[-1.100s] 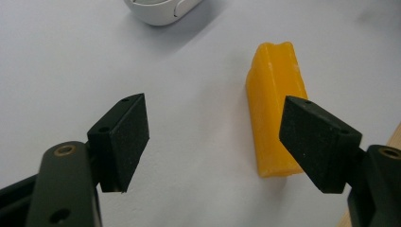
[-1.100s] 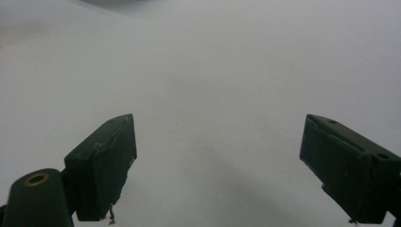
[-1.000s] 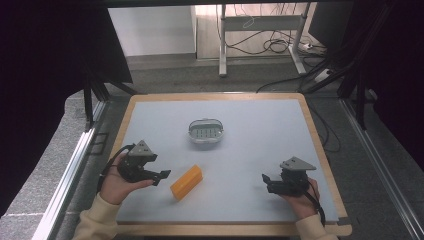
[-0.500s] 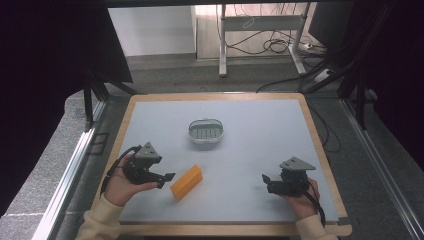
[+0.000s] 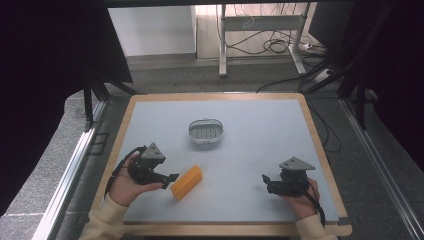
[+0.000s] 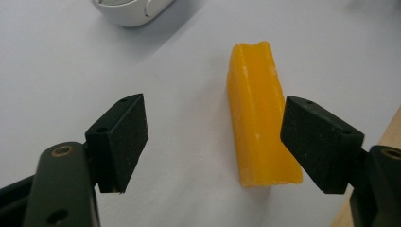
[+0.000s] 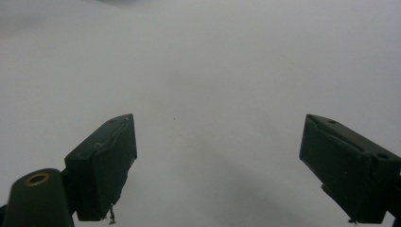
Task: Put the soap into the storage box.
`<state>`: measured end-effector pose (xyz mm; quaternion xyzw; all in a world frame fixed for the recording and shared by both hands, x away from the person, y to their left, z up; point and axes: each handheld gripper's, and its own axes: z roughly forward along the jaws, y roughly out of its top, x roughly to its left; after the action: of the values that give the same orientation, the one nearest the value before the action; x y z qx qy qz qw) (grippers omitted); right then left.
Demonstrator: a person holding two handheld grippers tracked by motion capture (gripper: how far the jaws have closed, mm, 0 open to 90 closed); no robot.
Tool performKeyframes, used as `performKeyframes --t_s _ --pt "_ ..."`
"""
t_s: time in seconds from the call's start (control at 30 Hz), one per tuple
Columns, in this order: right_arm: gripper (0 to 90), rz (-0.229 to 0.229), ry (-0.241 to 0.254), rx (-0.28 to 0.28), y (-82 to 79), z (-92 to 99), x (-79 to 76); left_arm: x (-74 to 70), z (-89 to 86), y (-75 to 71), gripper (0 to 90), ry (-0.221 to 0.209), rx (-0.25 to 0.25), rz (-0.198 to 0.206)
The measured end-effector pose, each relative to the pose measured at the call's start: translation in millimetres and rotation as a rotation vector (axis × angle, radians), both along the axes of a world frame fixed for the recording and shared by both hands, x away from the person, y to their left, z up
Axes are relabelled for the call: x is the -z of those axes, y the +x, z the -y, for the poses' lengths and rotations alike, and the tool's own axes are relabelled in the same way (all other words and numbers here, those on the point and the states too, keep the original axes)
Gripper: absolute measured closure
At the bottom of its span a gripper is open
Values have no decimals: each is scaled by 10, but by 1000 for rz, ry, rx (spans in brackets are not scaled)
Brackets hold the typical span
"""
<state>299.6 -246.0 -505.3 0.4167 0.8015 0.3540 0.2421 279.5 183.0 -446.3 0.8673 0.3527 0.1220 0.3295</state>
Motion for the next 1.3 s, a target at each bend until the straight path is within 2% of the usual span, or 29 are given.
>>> performKeyframes --t_s 0.3,0.53,0.8,1.0,1.1,1.3 --pt "120 1 -5 -2 1 -3 6 7 113 -3 240 2 21 4" --pt "120 3 -3 0 -4 -6 8 26 256 10 241 26 50 -4" --pt "120 21 4 -24 -17 -19 -3 68 374 19 242 33 40 -20" --pt "120 18 1 -20 -14 -15 -1 142 454 72 252 61 27 -48" --pt "120 17 -2 -19 -10 -20 4 196 509 109 277 98 6 -64" --pt "120 17 -4 -18 -8 -16 5 307 615 159 299 138 5 -106"
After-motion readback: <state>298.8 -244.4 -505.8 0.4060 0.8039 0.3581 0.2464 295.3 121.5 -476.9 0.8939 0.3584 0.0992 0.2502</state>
